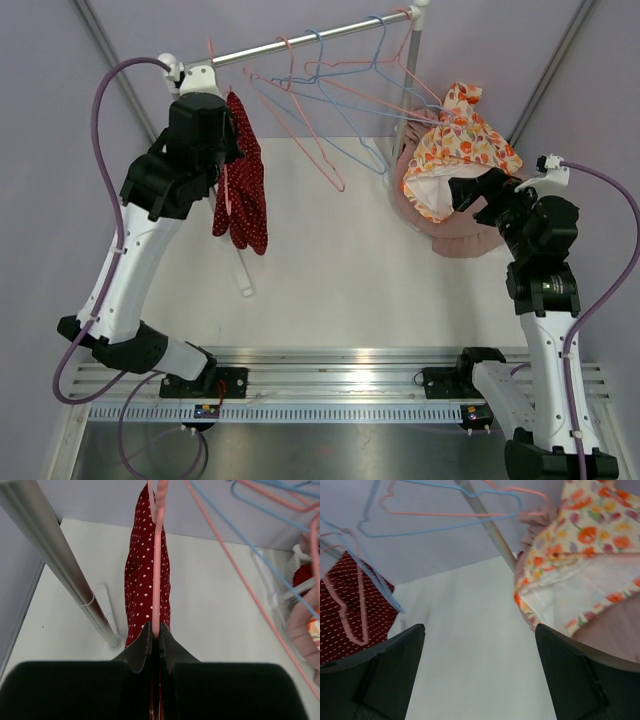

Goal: Remove the skirt from the hanger

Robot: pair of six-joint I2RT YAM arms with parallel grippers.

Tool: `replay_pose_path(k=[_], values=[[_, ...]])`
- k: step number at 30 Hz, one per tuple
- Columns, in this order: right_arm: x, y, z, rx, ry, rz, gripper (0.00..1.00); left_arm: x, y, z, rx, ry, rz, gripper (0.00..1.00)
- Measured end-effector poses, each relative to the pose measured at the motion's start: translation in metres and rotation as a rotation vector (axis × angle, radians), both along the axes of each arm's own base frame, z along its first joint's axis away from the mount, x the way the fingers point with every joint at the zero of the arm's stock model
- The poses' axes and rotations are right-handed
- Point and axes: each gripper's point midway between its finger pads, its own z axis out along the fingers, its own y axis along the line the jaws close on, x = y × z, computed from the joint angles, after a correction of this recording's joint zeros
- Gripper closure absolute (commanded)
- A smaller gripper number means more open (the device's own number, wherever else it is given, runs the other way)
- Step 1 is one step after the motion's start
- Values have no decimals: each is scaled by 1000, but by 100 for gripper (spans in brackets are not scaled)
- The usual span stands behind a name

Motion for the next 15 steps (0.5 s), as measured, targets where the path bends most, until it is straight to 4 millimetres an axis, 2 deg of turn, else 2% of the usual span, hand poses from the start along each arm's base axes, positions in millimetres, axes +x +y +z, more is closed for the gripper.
replay_pose_path(k=[4,5,7,10,13,15], values=[[-10,45,49,21,-115,226,1,-4,-5,45,-60,-83,-29,100],[-11,60,66,14,-152,289,0,-6,-6,56,-78,-110,-37,100],[-18,100,96,-14,-213,422,0,-13,-9,75,-109,-155,-54,100],[-40,176,125,-66,-261,639,0,-21,-13,91,-138,-194,-76,100],[-50,242,137,-121,-280,750,1,-22,-17,91,-146,-191,-91,100],[-56,284,128,-164,-266,790,1,-21,-19,88,-146,-182,-95,100]])
